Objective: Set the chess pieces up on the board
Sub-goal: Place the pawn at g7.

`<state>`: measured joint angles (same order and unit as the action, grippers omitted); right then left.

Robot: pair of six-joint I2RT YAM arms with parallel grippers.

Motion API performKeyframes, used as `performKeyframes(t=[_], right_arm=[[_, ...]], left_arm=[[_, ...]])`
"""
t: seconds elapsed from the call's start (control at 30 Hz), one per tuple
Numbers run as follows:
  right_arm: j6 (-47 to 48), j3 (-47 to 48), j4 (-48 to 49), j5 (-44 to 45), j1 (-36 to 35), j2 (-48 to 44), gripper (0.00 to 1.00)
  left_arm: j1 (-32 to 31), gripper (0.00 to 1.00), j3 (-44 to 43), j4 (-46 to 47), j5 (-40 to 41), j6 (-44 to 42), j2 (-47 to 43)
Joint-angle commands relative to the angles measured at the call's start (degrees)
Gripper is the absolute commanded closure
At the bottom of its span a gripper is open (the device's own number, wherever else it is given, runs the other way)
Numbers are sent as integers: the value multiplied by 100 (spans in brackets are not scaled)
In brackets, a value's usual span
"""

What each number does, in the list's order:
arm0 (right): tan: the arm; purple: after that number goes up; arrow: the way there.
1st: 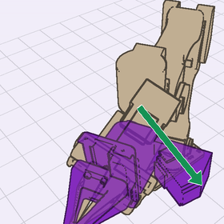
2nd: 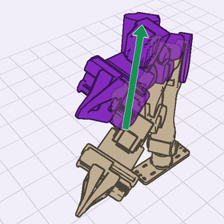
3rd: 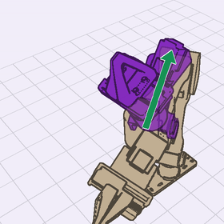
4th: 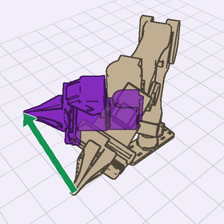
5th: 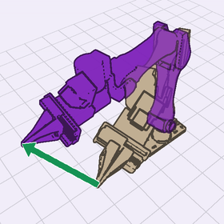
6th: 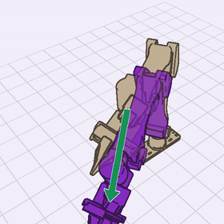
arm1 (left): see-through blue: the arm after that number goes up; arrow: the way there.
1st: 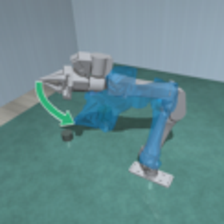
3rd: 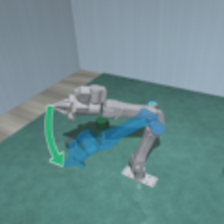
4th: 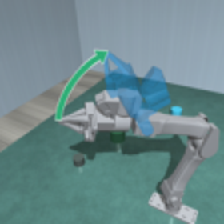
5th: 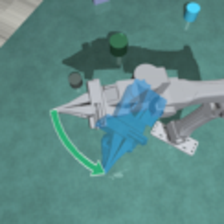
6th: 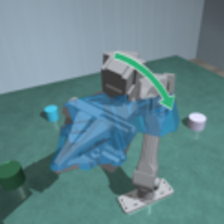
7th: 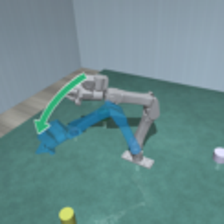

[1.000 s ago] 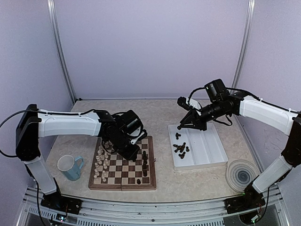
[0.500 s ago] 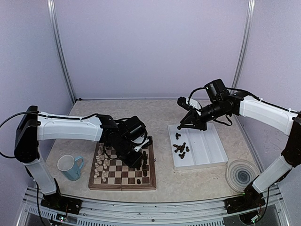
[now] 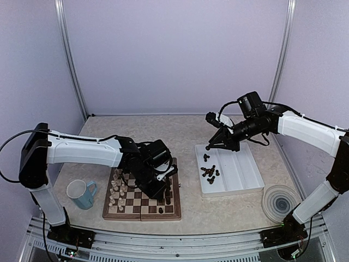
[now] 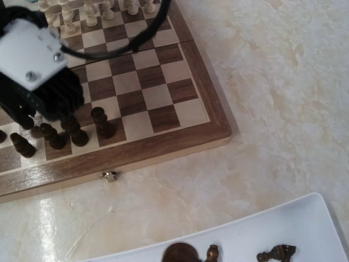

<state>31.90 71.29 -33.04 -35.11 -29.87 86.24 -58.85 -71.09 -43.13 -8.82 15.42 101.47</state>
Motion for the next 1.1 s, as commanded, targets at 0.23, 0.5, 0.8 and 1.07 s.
performKeyframes(t=[0.23,0.5,0.8,1.07], right_arm=[[2,-82,78,-75,32,-157,86],[4,-98,82,-57,34,-169,87],[10,-106,86,-66,31,-181,86],[9,-85,65,-83,32,-195,87]], left_arm=[[-72,95,94,-9,-61,93,151],[-71,92,-30,82,-150,108,200],[-70,91,-37,75,-88,154,220],[-95,67,-185,-123,165,189,85]])
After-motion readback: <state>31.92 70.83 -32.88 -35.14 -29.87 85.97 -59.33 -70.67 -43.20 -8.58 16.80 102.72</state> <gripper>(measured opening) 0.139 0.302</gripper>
